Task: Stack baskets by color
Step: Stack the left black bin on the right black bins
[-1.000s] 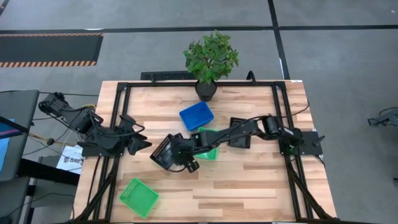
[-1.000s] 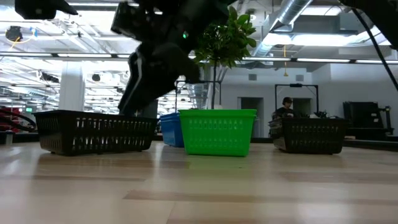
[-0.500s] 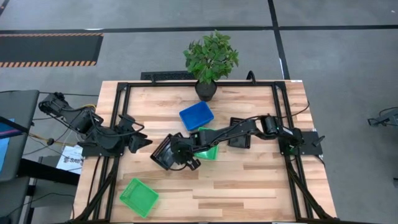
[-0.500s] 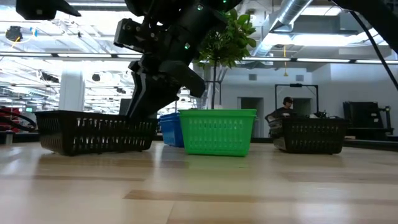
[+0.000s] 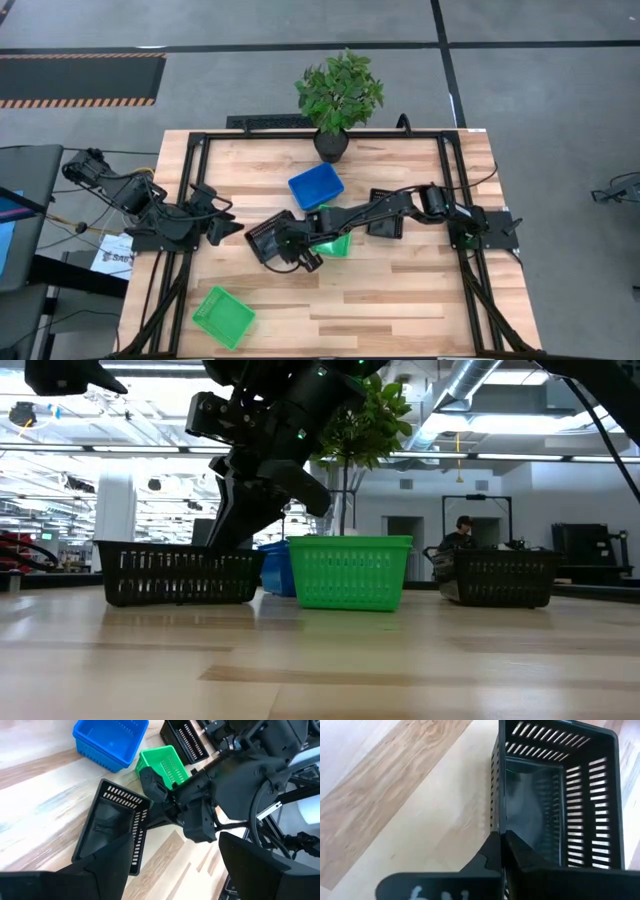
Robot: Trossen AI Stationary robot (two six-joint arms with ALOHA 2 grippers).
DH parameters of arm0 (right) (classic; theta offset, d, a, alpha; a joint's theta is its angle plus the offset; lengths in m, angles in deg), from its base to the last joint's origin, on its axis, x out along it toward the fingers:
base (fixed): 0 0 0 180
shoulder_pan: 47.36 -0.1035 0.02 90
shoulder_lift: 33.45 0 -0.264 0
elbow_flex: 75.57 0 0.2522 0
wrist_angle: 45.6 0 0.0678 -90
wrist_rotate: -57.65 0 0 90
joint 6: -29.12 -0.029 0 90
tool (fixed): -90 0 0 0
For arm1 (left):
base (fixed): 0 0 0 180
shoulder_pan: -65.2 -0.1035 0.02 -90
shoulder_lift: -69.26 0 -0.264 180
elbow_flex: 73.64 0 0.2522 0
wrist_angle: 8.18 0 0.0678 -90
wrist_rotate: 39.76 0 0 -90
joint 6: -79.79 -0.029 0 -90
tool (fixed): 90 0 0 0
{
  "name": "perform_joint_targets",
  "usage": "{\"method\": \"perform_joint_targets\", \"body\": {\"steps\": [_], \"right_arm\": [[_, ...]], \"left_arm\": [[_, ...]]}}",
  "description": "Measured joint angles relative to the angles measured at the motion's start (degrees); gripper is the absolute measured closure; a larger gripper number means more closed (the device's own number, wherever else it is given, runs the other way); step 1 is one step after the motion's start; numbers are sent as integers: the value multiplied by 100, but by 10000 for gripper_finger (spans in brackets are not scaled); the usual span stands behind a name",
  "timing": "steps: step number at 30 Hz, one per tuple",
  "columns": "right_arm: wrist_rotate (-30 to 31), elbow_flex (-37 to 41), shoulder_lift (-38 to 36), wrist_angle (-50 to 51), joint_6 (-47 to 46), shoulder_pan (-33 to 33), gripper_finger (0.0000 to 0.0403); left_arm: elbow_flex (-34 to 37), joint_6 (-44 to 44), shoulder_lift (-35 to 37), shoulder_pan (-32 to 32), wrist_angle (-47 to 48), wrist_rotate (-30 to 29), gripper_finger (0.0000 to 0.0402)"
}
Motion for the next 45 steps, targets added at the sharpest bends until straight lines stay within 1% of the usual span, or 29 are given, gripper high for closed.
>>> {"method": "perform_joint_targets", "body": {"steps": [6, 11, 17, 22, 24, 26, 29, 31, 35, 37, 40, 43, 45], "right_arm": [[137, -424, 7, 166, -44, -95, 394], [140, -1132, 7, 547, -82, -156, 398], [158, -1982, 7, 1561, -79, -180, 400], [162, -2575, 7, 2721, -99, -186, 400], [208, -2632, -70, 2985, -279, -200, 400], [348, -2525, -289, 3186, -378, -245, 400], [540, -2527, -652, 3284, -528, -354, 401], [566, -2533, -900, 3290, -707, -432, 401], [790, -2533, -1364, 3749, -1168, -589, 401], [1115, -2533, -1572, 4213, -1473, -678, 401], [1699, -2533, -1801, 4856, -2171, -805, 401], [2363, -2531, -1954, 5594, -3255, -960, 401], [2752, -2509, -2034, 5818, -4447, -1053, 401]], "left_arm": [[0, -87, 0, 0, 30, -125, 120], [0, -109, 4, -2, 61, -219, 120], [0, -109, 4, -1, 144, -229, 120], [0, -113, 4, -2, 144, -236, 120], [0, -156, 4, -2, 144, -292, 120], [0, -201, 4, -2, 145, -377, 120], [0, -265, 5, -2, 146, -517, 120], [0, -304, 7, -2, 147, -551, 120], [0, -331, 7, -2, 148, -648, 120], [2, -354, 4, -2, 151, -728, 120], [2, -353, 2, -2, 151, -918, 120], [2, -306, 4, -2, 149, -1126, 120], [2, -276, 2, -4, 153, -1243, 120]]}}
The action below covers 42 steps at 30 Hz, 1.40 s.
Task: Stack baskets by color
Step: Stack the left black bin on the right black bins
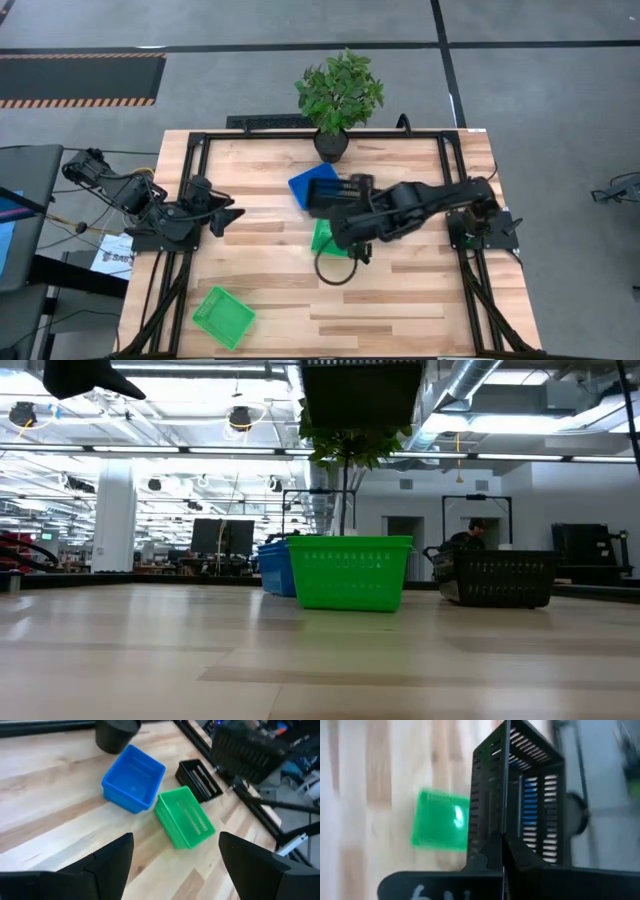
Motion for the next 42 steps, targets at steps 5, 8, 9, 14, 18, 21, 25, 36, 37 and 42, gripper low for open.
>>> {"method": "perform_joint_targets", "body": {"steps": [5, 8, 9, 14, 18, 21, 25, 36, 37, 42], "right_arm": [[105, 399, -245, -27, -2680, -97, 399], [177, 856, -245, -25, -3784, -92, 401], [177, 968, -197, -26, -4170, -57, 401], [105, 1765, -108, -21, -5805, 121, 397], [-143, 2467, -109, -9, -6731, 219, 397], [-473, 2818, -108, -7, -6938, 259, 398], [-663, 3103, -108, -6, -7272, 287, 396], [-692, 3189, -115, -11, -7163, 756, 399], [-696, 3188, -115, -14, -7093, 828, 399], [-856, 3183, -203, -10, -6758, 1204, 401]], "left_arm": [[0, 268, 0, -1, -4, -314, 120], [0, 346, 0, -2, 0, -391, 120], [0, 355, 0, -2, -1, -391, 120], [0, 357, -2, -2, 0, -400, 120], [0, 333, 0, -2, 0, -400, 120], [0, 156, -2, -2, 0, -402, 120], [0, 29, -2, -2, 1, -402, 120], [0, -292, -1, -2, 2, -382, 120], [0, -292, -2, -2, 2, -382, 120], [1, -342, 31, -2, 7, -291, 120]]}}
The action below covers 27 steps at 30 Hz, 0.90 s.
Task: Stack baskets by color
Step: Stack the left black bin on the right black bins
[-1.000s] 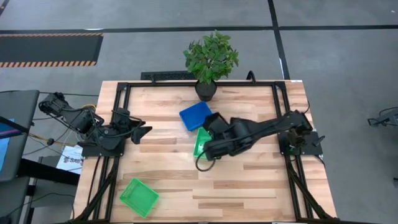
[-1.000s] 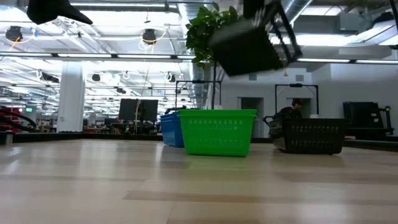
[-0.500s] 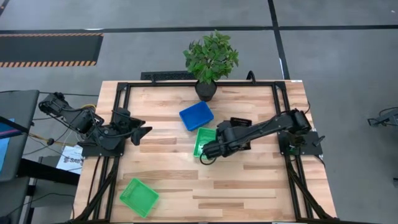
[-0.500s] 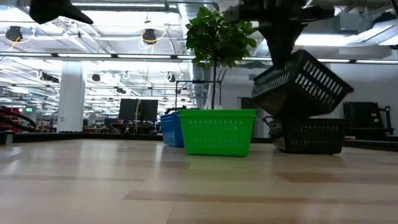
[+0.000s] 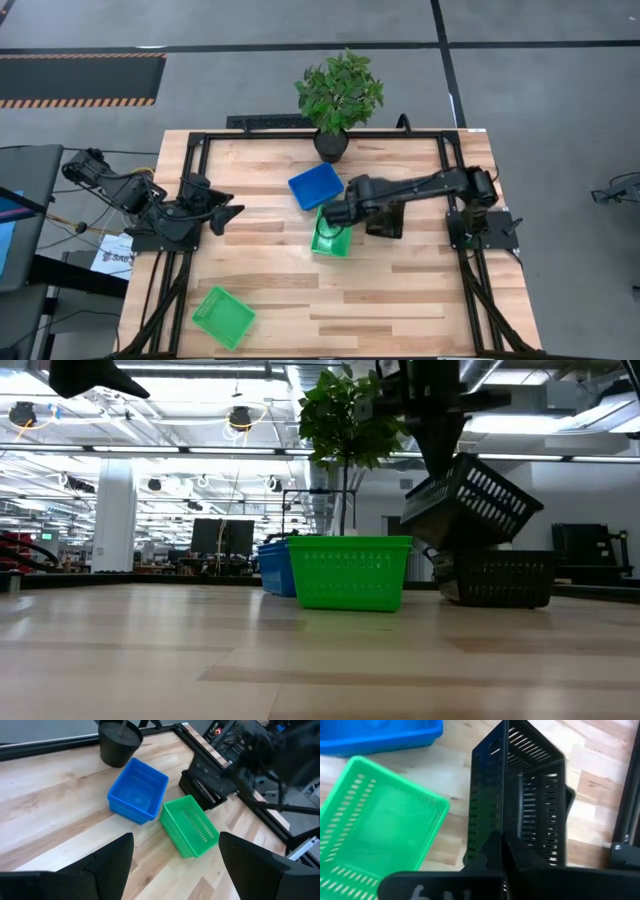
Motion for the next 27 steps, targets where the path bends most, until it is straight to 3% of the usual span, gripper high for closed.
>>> {"method": "perform_joint_targets", "body": {"steps": [9, 18, 22, 27], "right_arm": [[-446, 3, -18, -10, 926, 349, 401], [-471, 4, -608, -3, 1551, 476, 400], [-155, -1, -910, 10, 2461, 229, 399], [493, 1, -1177, 15, 4997, -348, 396]], "left_arm": [[1, -120, 21, 0, -2, 126, 120], [1, -121, 21, 0, 76, 129, 120], [1, -74, 21, 0, 199, 128, 120], [1, -53, 19, 0, 248, 121, 120]]}}
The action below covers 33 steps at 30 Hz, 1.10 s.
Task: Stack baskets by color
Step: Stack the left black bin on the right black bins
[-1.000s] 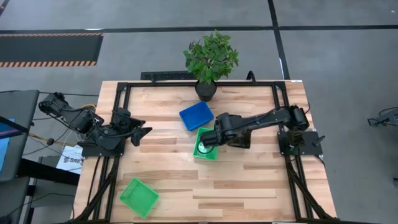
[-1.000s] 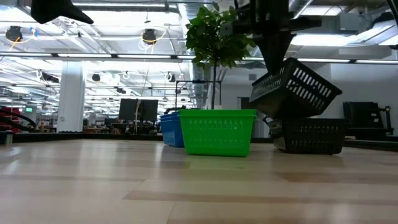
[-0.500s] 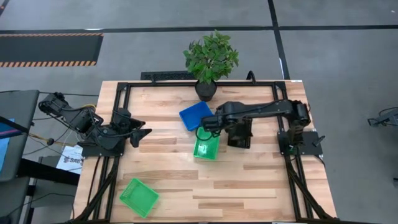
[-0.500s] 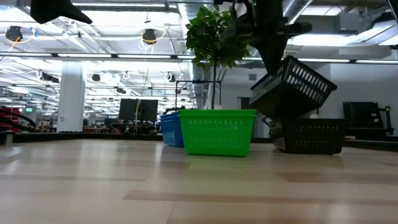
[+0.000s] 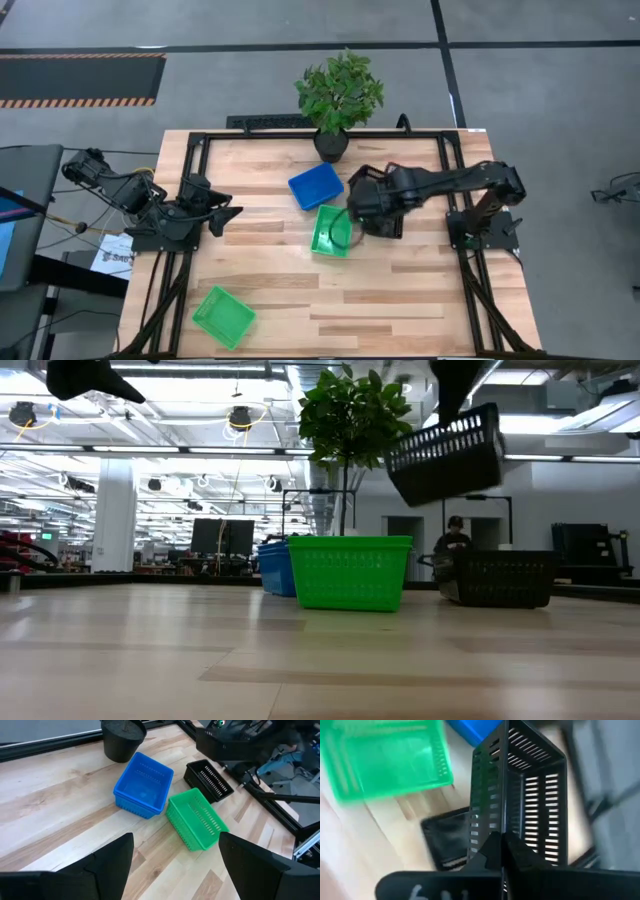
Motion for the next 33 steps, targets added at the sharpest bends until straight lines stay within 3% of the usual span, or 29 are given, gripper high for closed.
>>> {"method": "perform_joint_targets", "body": {"steps": [5, 12, 18, 20, 27, 33], "right_arm": [[260, 349, -375, -23, 2119, -478, 392], [273, 1747, -1516, -20, 2437, -978, 391], [650, 2830, -2232, -89, 3732, -1581, 395], [890, 3028, -2367, -91, 4140, -1686, 398], [872, 3637, -2586, -402, 5379, -1566, 399], [868, 3668, -2600, -732, 6224, -1860, 400]], "left_arm": [[0, -4, 0, 1, 3, -24, 120], [0, 96, 0, 0, 1, -395, 120], [0, 103, -4, 0, 1, -814, 120], [0, 104, -4, -1, 1, -927, 120], [0, 229, -15, -115, 2, -999, 120], [0, 238, -17, -232, 51, -1002, 120]]}}
